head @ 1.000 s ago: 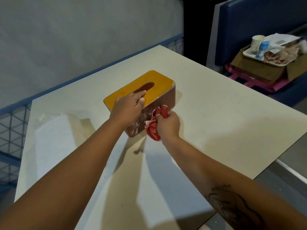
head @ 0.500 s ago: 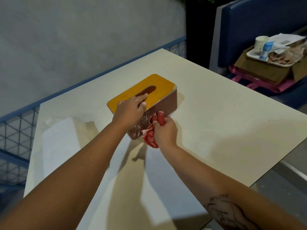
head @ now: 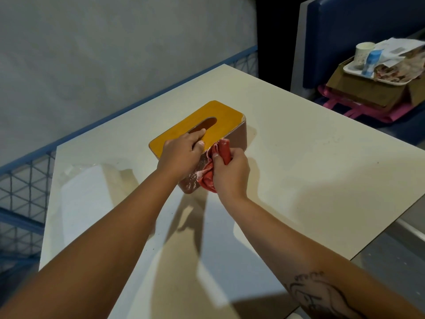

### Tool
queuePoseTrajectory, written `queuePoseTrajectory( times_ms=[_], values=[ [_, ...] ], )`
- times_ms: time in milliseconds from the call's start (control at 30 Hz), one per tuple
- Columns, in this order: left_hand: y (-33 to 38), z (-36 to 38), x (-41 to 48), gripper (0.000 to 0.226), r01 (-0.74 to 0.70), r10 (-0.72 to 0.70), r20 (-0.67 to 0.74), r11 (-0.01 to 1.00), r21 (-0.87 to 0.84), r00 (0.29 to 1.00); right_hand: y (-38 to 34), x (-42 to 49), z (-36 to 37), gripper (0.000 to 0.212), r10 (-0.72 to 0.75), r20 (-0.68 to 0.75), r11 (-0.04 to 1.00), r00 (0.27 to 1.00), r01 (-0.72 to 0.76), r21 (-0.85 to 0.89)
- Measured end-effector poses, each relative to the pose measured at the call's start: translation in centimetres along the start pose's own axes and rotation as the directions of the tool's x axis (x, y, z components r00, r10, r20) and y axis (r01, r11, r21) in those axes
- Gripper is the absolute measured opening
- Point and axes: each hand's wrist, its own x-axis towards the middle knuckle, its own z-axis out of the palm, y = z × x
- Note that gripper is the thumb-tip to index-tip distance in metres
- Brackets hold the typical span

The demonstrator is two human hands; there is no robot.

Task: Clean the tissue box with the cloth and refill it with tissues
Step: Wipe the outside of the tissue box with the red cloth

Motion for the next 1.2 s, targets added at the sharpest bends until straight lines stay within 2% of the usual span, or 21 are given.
queuePoseTrajectory(
  times_ms=[167, 233, 467, 633, 833, 1000, 1200],
  values=[
    [0.0, 0.0, -0.1, 0.039, 0.003, -0.003, -0.011, 1.0, -0.004, 1.0, 1.5, 0.8, -0.2, 0.013, 0.177, 0.027, 0.983, 0.984, -0.175, -0.05],
    [0.0, 0.0, -0.1, 0.039, 0.027, -0.027, -0.017, 1.0, -0.016, 0.999, 1.0, 1.4, -0.8, 0.009, 0.207, 0.038, 0.978, 0.978, -0.205, -0.041],
    [0.1, 0.0, -0.1, 0.039, 0.063, -0.064, -0.016, 0.998, -0.019, 0.998, -1.4, 4.6, -2.4, 0.009, 0.125, -0.112, 0.992, 0.986, -0.125, 0.013],
    [0.1, 0.1, -0.2, 0.037, 0.062, -0.065, -0.035, 0.995, -0.078, 0.997, 0.9, 2.4, -1.3, 0.009, 0.124, -0.025, 0.99, 0.992, -0.126, -0.06],
    [0.0, 0.2, 0.0, 0.026, 0.072, -0.08, -0.072, 0.992, -0.101, 0.994, 0.1, 3.5, -1.8, 0.005, 0.245, 0.049, 0.969, 0.968, -0.242, -0.057],
    [0.1, 0.0, -0.2, 0.028, 0.061, -0.067, -0.059, 0.994, -0.096, 0.996, -0.9, 4.5, -2.2, 0.02, 0.182, -0.039, 0.983, 0.983, -0.182, -0.016],
    [-0.1, -0.5, -0.4, 0.032, 0.025, -0.024, 0.012, 0.995, -0.101, 1.0, 0.5, 2.4, -1.0, 0.009, -0.002, -0.113, 0.999, 0.994, -0.002, -0.034]
  ],
)
